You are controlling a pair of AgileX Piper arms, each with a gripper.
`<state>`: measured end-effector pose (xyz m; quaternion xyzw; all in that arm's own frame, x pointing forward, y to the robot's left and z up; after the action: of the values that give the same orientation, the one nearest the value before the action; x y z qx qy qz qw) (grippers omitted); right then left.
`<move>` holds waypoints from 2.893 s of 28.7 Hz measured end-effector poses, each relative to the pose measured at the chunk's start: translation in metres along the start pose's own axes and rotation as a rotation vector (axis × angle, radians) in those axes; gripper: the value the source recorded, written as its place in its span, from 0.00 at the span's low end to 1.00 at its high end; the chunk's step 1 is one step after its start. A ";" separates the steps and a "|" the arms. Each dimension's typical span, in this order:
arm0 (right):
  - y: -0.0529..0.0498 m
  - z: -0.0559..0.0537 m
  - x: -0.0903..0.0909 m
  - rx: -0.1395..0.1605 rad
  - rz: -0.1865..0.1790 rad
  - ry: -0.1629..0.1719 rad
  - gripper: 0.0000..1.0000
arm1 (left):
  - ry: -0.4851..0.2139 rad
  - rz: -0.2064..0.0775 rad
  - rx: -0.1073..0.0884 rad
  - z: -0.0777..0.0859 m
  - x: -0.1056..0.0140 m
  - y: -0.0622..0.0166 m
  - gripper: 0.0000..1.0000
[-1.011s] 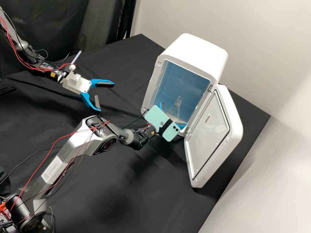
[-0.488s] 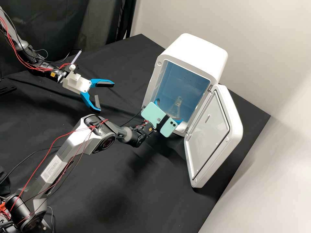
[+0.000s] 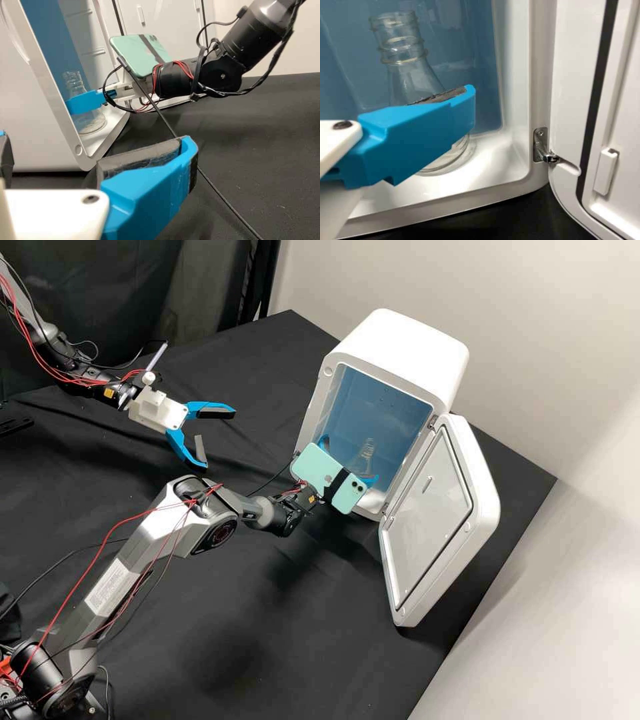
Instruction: Take the flask out of the incubator
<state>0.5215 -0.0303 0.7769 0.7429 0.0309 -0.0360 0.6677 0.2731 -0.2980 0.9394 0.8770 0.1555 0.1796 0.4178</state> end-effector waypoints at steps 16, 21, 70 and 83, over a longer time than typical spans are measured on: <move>0.000 0.015 0.021 -0.013 -0.002 -0.033 1.00 | 0.013 -0.029 0.019 -0.001 0.000 -0.0023 1.00; 0.002 0.019 0.028 -0.039 -0.007 -0.029 1.00 | 0.016 -0.043 0.019 0.000 0.000 -0.0036 1.00; 0.003 0.024 0.041 -0.056 -0.023 -0.066 0.00 | 0.011 -0.022 0.025 0.003 -0.003 0.0043 1.00; 0.003 0.024 0.041 -0.056 -0.023 -0.066 0.00 | 0.011 -0.022 0.025 0.003 -0.003 0.0043 1.00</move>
<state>0.5618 -0.0541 0.7732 0.7221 0.0184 -0.0672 0.6883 0.2724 -0.3036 0.9406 0.8794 0.1697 0.1780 0.4077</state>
